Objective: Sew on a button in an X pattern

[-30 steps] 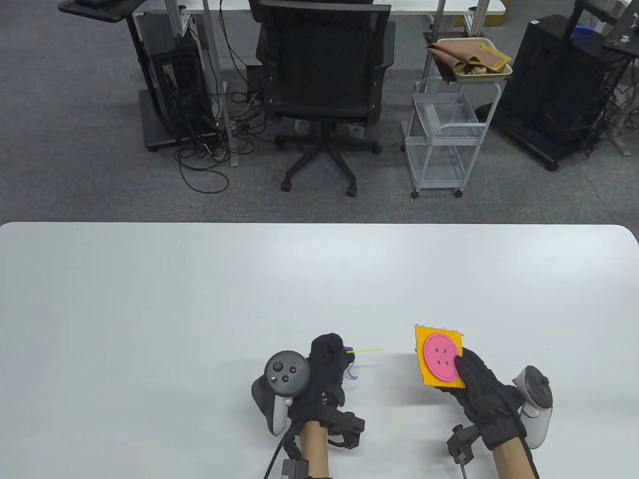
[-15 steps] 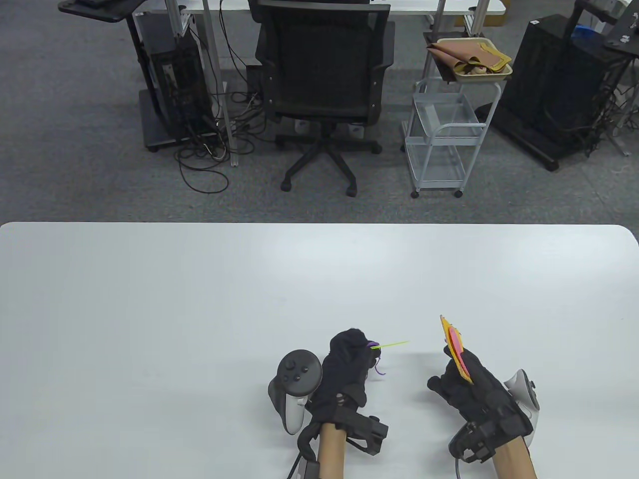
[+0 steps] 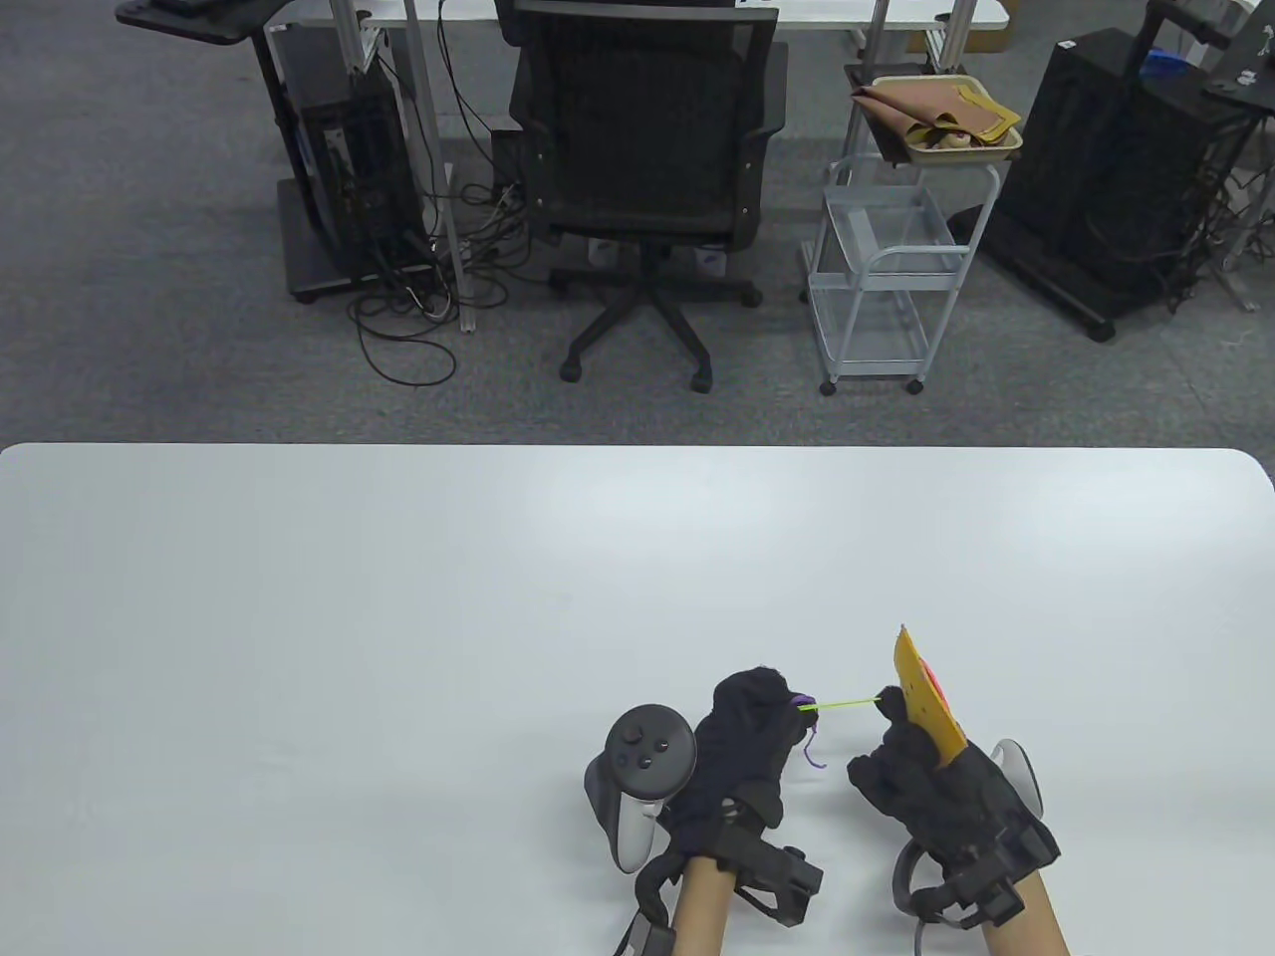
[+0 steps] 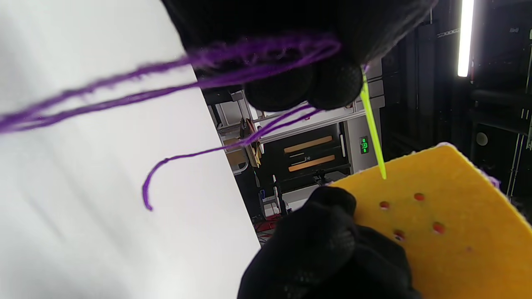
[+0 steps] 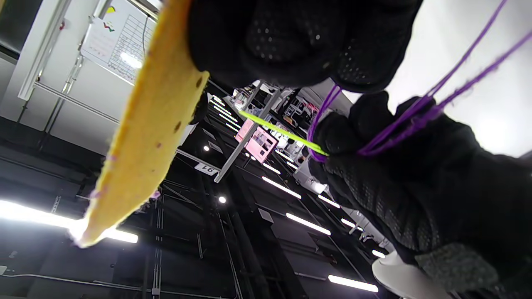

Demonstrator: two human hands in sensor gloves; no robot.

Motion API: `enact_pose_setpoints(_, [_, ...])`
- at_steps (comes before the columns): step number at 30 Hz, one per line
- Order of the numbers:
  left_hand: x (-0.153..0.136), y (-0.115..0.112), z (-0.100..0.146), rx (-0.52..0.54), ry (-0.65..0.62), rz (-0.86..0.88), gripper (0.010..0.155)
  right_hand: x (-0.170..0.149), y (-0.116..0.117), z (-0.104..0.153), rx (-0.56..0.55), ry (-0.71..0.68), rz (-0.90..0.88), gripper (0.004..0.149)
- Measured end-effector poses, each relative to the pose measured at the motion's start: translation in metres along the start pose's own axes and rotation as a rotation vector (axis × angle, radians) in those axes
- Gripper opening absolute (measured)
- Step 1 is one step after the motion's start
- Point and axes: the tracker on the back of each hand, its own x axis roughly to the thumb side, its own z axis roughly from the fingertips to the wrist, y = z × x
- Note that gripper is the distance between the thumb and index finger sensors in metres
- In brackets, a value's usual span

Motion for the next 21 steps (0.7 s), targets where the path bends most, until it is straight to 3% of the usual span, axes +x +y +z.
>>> enact_pose_setpoints(21, [0.0009, -0.0052, 0.0014, -0.011, 0.007, 0.056, 0.042, -0.0002, -0.0028, 0.0013, 0.043, 0.041, 0.009, 0.044])
